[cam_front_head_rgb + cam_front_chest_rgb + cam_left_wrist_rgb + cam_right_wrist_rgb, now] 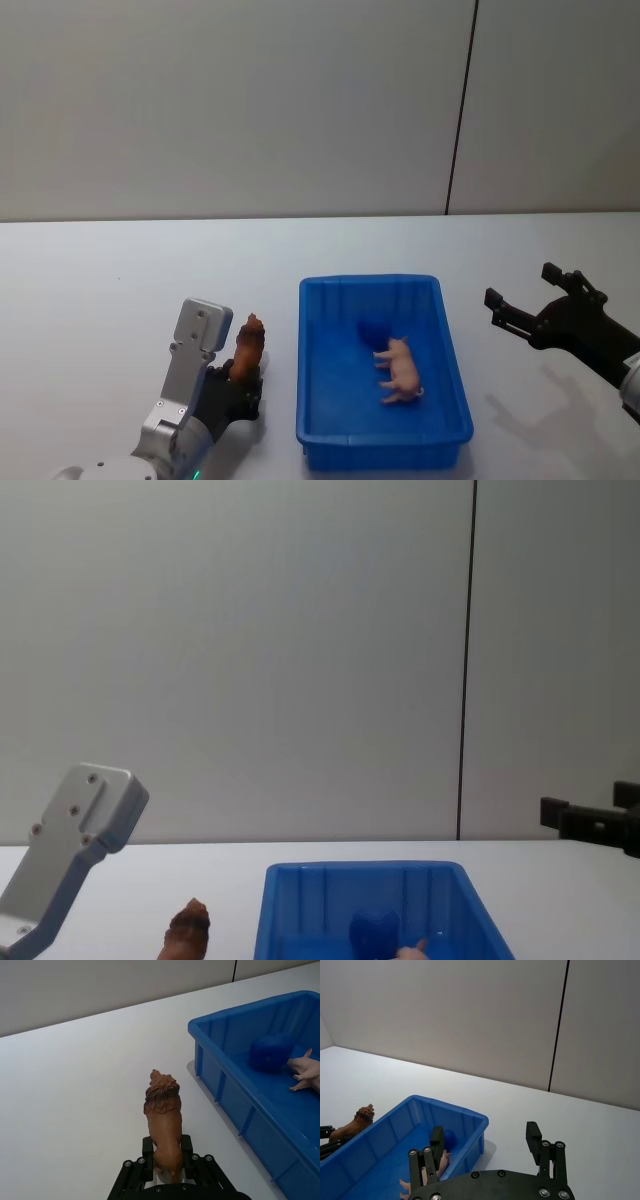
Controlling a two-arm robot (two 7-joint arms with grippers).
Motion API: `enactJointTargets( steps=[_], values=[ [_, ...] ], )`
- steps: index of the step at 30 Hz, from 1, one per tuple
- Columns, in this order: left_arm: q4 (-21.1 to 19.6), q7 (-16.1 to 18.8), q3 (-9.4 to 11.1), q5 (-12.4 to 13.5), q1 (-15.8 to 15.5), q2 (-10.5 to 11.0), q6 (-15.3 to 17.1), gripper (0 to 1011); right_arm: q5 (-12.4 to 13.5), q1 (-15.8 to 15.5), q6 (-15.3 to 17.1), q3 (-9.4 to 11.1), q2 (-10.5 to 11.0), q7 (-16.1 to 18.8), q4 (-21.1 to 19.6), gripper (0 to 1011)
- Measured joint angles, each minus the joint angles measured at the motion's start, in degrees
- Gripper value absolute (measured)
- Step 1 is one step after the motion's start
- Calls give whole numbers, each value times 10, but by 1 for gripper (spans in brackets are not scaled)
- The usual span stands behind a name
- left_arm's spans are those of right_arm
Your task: Pick up the two dolls from the table and place them into the box.
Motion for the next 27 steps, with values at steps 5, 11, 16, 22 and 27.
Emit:
enactJointTargets(
  steps=[5, 11, 16, 22, 27],
  values=[
    [1, -1, -1, 4, -1, -1, -2, 317, 0, 0, 0, 0, 0, 0, 0, 1003],
    [-4, -2, -3, 14, -1, -1, -10, 317, 0, 0, 0, 0, 0, 0, 0, 1004],
    [-12, -3, -5, 26, -1, 0, -22, 317, 0, 0, 0, 0, 0, 0, 0, 1003],
    [-29, -9, -10, 51, -3, 4, -44, 317, 0, 0, 0, 0, 0, 0, 0, 1003],
    [-40, -21, -13, 68, -8, 7, -60, 317, 0, 0, 0, 0, 0, 0, 0, 1003]
  ],
)
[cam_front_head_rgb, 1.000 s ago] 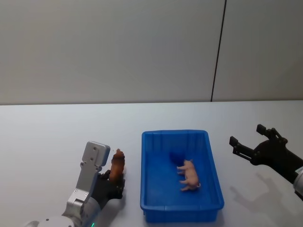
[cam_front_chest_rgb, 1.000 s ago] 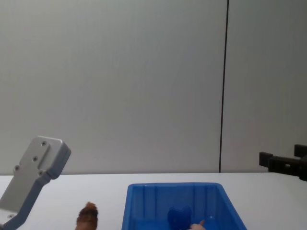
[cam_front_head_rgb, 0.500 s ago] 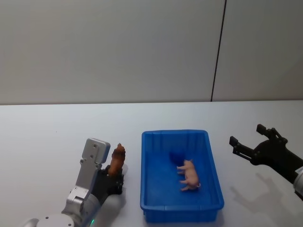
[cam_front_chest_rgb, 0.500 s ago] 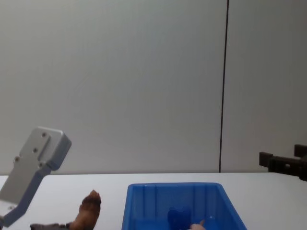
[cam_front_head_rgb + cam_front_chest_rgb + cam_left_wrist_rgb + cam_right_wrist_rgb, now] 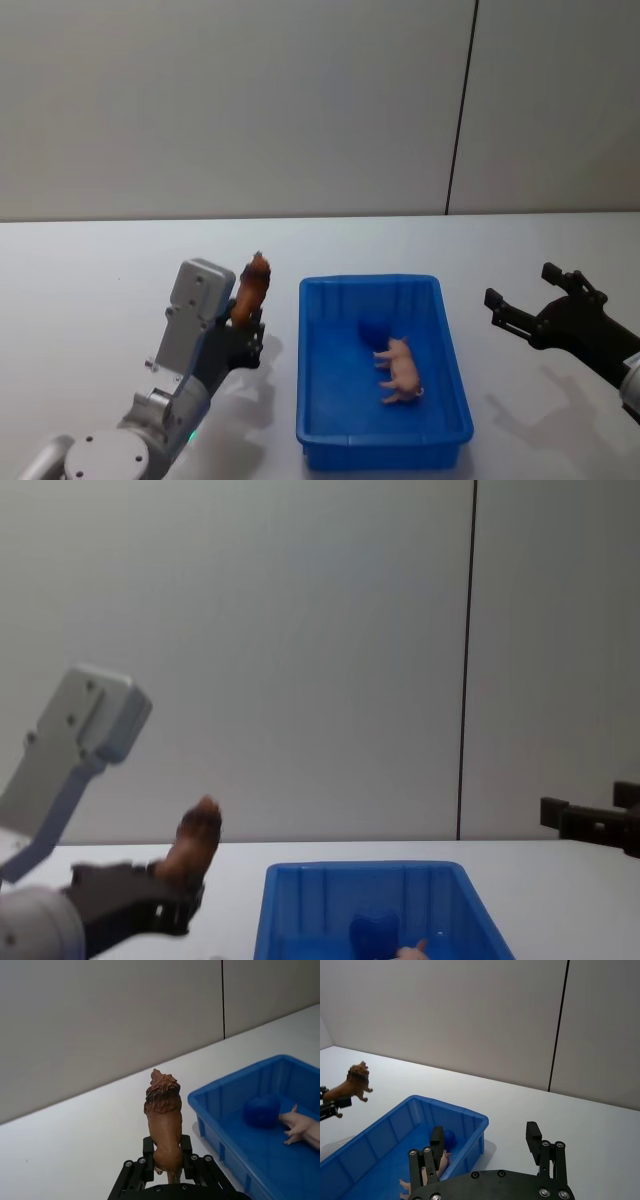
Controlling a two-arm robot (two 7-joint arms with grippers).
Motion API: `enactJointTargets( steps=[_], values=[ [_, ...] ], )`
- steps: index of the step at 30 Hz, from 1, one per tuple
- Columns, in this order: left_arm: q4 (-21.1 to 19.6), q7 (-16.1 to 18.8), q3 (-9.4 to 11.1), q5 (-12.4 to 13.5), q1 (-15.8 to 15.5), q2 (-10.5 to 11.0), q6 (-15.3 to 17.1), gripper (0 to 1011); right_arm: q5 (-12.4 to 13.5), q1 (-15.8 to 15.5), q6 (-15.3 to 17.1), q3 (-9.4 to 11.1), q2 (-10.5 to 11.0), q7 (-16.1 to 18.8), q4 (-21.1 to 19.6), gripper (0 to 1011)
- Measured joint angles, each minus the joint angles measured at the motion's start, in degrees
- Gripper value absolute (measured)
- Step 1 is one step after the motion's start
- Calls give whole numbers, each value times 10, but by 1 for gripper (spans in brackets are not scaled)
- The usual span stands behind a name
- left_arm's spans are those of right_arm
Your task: Pick up the two dolls from the table and place them into the box.
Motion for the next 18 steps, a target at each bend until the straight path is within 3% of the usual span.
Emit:
enactJointTargets(
  steps=[12, 18],
  values=[
    [-8, -67, -5, 32, -27, -4, -46, 315, 0, 0, 0, 0, 0, 0, 0, 1003],
    [9, -116, -2, 43, -53, -20, -68, 317, 0, 0, 0, 0, 0, 0, 0, 1003]
  ],
)
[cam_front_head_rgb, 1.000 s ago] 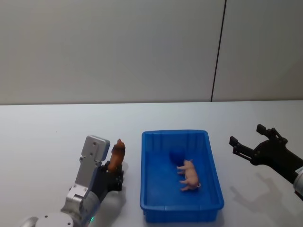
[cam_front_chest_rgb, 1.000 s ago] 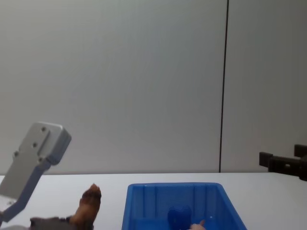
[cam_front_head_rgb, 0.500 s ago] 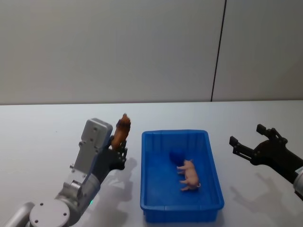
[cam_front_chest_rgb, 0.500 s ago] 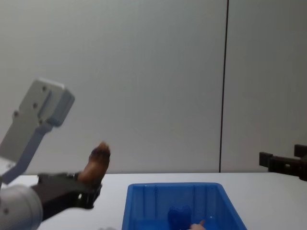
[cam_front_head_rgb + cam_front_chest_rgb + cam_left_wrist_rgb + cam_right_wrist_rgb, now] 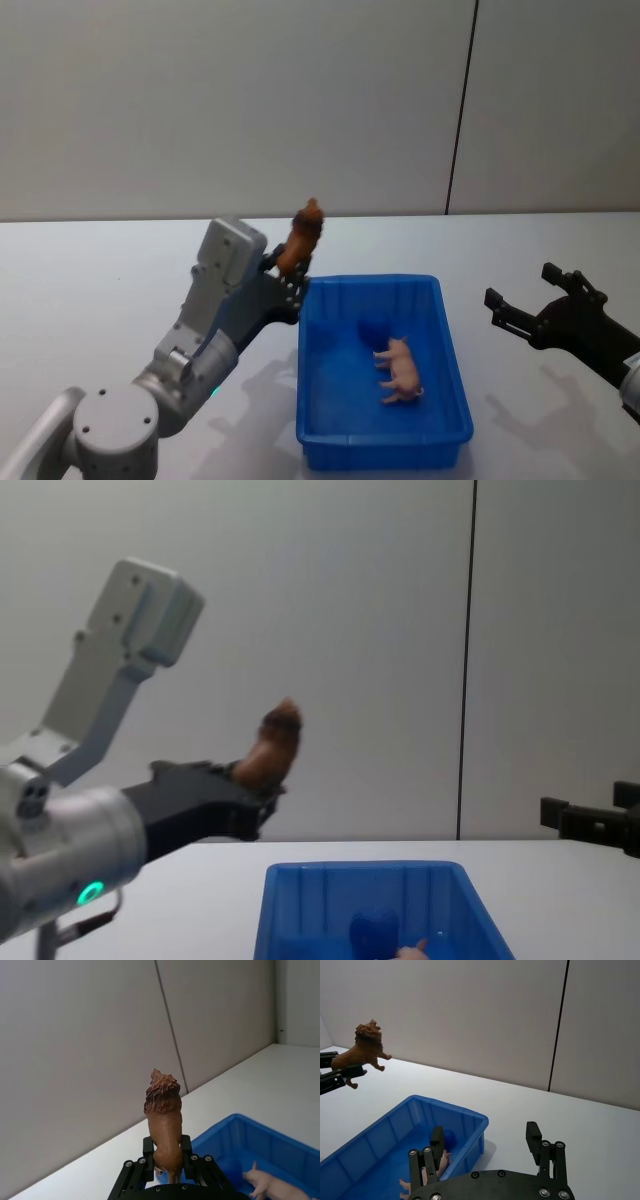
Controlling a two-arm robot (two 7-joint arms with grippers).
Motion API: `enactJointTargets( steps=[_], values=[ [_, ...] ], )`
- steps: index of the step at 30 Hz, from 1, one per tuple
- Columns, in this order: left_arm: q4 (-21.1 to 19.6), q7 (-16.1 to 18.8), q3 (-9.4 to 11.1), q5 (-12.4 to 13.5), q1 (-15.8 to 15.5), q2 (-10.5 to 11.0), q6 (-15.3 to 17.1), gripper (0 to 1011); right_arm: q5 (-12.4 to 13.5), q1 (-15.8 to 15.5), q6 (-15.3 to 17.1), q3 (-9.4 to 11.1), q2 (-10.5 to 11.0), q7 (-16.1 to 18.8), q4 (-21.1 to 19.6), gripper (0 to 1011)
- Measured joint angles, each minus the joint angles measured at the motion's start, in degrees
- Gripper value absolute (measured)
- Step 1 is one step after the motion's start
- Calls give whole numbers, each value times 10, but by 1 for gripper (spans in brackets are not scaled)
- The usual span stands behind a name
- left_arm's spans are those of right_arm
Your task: Pick up the two dolls from the table and place them into the box.
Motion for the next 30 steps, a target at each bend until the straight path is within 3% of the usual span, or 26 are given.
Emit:
enactJointTargets(
  steps=[8, 17, 30],
  values=[
    [34, -50, 11, 9, -30, -26, -18, 317, 0, 0, 0, 0, 0, 0, 0, 1003],
    [69, -79, 20, 10, -49, -45, -30, 325, 0, 0, 0, 0, 0, 0, 0, 1003],
    [93, -96, 26, 10, -58, -56, -37, 716, 0, 0, 0, 0, 0, 0, 0, 1003]
  ],
)
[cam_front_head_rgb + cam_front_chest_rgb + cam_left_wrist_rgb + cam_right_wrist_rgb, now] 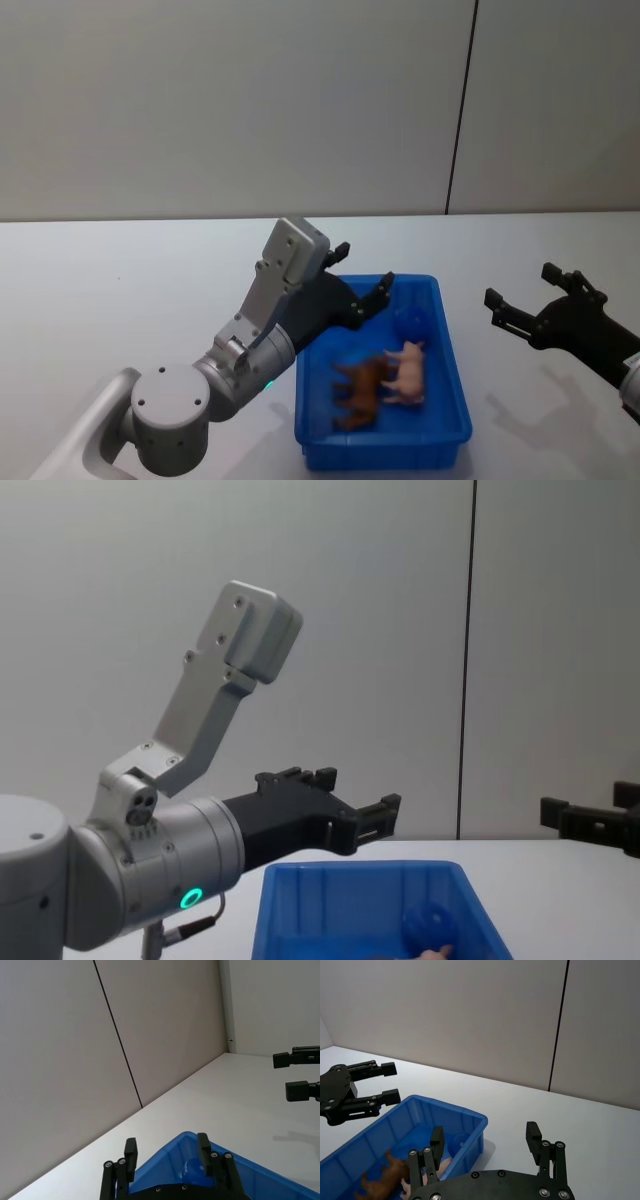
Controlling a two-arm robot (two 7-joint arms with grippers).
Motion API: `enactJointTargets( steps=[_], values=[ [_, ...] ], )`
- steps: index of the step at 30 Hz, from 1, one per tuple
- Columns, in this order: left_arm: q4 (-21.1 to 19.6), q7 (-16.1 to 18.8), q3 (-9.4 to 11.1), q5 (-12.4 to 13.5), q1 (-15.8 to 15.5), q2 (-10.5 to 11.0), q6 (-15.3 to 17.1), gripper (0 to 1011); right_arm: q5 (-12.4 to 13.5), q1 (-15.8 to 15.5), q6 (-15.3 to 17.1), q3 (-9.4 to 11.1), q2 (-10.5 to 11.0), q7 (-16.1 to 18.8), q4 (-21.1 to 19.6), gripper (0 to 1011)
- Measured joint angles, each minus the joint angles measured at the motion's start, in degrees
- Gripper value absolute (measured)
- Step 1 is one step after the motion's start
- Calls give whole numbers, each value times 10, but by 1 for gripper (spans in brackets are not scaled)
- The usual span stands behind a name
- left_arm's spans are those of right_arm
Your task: Pick up the two dolls from the table and place them into the box.
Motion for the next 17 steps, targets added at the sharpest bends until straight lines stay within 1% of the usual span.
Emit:
enactJointTargets(
  steps=[6, 8, 9, 11, 17],
  values=[
    [5, 0, 0, -2, -1, -1, -11, 899, 0, 0, 0, 0, 0, 0, 0, 1004],
    [6, 0, 0, -2, -1, -2, -13, 934, 0, 0, 0, 0, 0, 0, 0, 1003],
    [7, 0, 0, -3, -2, -2, -14, 979, 0, 0, 0, 0, 0, 0, 0, 1003],
    [8, 0, 0, -3, -2, -2, -15, 1001, 0, 0, 0, 0, 0, 0, 0, 1003],
    [10, 0, 0, -5, -2, -2, -20, 1001, 0, 0, 0, 0, 0, 0, 0, 1003]
  ],
)
